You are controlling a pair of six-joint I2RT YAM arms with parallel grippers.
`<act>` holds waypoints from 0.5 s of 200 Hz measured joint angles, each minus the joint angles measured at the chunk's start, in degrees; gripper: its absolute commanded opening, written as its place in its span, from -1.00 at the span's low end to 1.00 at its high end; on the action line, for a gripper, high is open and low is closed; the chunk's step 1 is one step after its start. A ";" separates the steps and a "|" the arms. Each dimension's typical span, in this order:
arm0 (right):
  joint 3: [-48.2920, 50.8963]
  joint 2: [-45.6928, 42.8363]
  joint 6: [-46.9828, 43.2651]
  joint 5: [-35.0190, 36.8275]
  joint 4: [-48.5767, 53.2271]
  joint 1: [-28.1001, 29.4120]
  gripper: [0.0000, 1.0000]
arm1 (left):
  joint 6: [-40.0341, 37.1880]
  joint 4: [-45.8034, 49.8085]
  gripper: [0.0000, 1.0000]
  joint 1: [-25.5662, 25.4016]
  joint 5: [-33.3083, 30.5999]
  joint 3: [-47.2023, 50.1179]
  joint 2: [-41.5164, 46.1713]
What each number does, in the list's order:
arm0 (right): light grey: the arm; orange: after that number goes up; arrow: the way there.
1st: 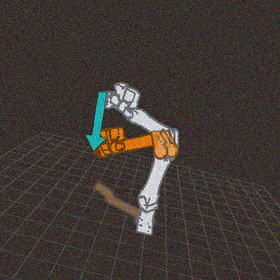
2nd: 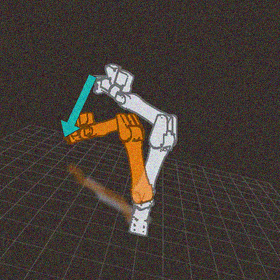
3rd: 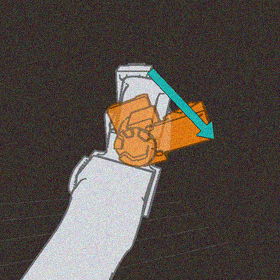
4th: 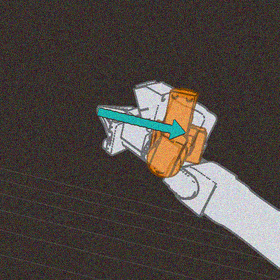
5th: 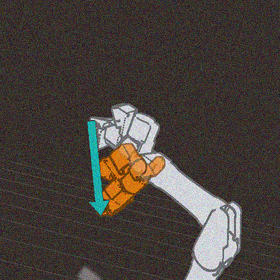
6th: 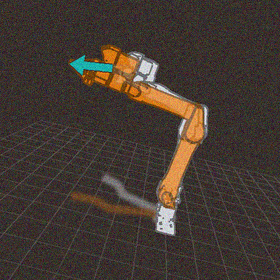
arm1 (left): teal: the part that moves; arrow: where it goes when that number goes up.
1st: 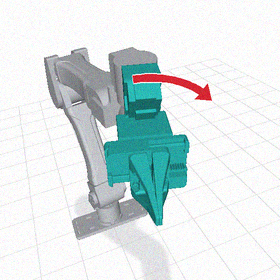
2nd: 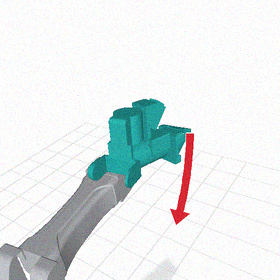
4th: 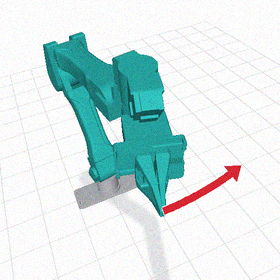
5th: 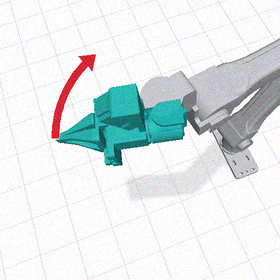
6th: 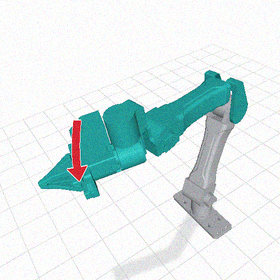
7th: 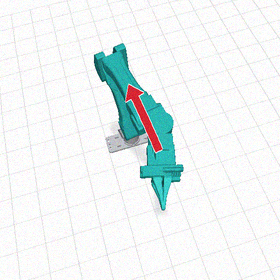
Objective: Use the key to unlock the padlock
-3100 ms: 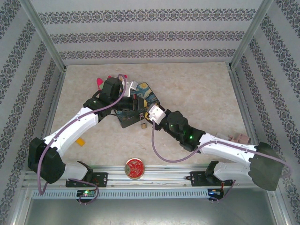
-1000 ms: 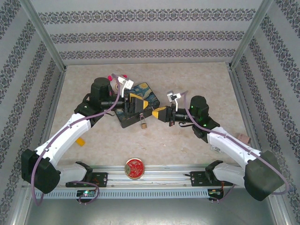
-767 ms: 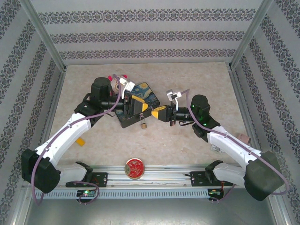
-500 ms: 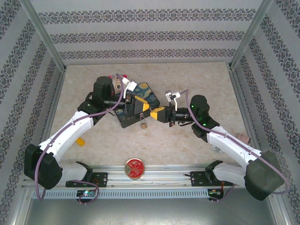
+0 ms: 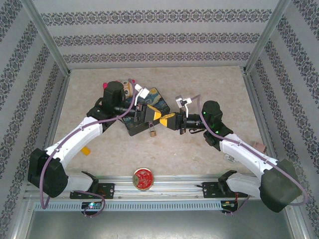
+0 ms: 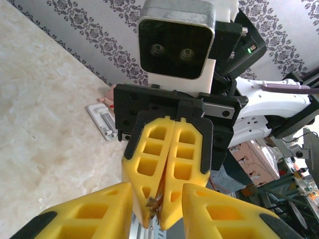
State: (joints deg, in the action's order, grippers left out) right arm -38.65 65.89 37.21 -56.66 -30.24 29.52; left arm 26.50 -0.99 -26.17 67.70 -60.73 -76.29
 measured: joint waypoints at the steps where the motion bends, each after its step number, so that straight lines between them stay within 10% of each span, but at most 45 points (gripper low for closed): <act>1: 0.00 0.02 0.00 0.00 0.00 0.00 -1.00 | 0.02 0.00 -0.52 0.00 0.02 0.00 -0.02; 75: -0.02 0.39 -0.02 -0.39 -0.04 0.00 -1.00 | 1.40 -1.51 -1.00 -0.44 0.96 0.00 -1.84; 100: -0.02 0.42 -0.07 0.11 0.11 0.00 -0.44 | 0.83 -1.29 -1.00 -0.50 0.57 -0.04 -1.79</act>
State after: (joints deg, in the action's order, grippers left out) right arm -38.68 66.30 37.15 -56.55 -30.13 29.52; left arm 27.33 -2.28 -26.68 68.27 -60.77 -78.08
